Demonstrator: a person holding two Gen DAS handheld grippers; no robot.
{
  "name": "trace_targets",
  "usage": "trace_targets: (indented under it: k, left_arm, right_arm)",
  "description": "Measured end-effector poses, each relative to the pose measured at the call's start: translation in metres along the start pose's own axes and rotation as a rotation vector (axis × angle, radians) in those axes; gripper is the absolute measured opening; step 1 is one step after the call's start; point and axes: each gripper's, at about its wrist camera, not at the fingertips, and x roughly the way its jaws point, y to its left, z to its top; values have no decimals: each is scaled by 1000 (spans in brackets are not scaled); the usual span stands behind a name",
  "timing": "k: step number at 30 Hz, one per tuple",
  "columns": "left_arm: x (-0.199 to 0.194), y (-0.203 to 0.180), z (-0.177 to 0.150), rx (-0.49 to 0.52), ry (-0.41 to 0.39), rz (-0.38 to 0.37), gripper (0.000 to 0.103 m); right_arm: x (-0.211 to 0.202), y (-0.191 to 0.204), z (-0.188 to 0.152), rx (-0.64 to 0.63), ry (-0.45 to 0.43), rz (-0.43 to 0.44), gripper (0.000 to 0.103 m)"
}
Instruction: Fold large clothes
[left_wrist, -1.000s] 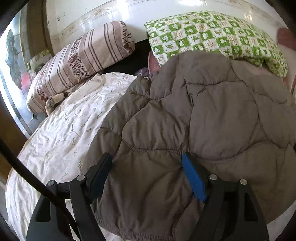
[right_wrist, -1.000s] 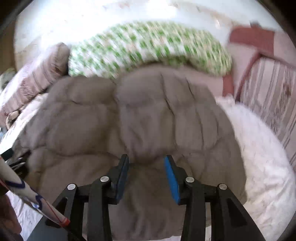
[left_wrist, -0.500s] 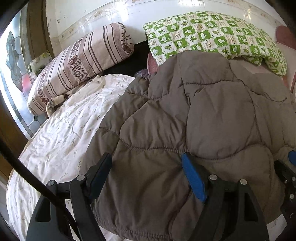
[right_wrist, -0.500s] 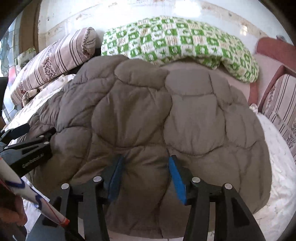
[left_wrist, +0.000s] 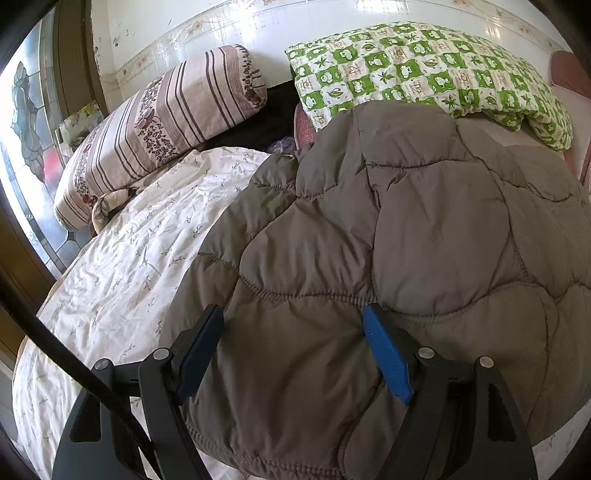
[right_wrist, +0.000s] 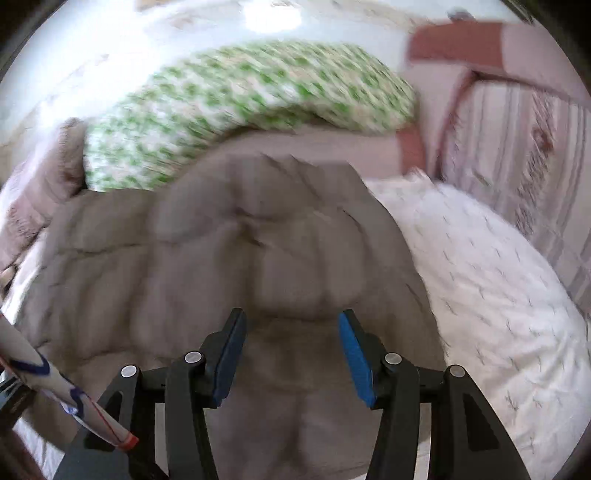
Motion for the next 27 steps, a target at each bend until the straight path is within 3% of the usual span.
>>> trace_targets:
  k: [2,6,11,15,18,22,27]
  left_arm:
    - [0,0,0,0,0,1,79]
    - [0,1,0,-2,2,-1,80]
    - [2,2,1,-10,7,-8,81]
    - [0,9,4,-40,14,-29,81]
    - [2,11,4,-58,26,-40,81]
    - [3,9,3,-45,21,-31,81]
    - [2,15,7,-60,42,-55,81]
  right_arm:
    - [17,-7,-3,27,64,32,58]
    - [20,-7,-4,33,72,36,59]
    - [-1,-10,1,64,7,50,59]
    - [-15,-20,9,75,-43,10,59]
    - [-11,-30,9,101,-25,-1,59]
    - [13,-39,4,138,84,28,59]
    - [6,-40,3,128,75,38,59]
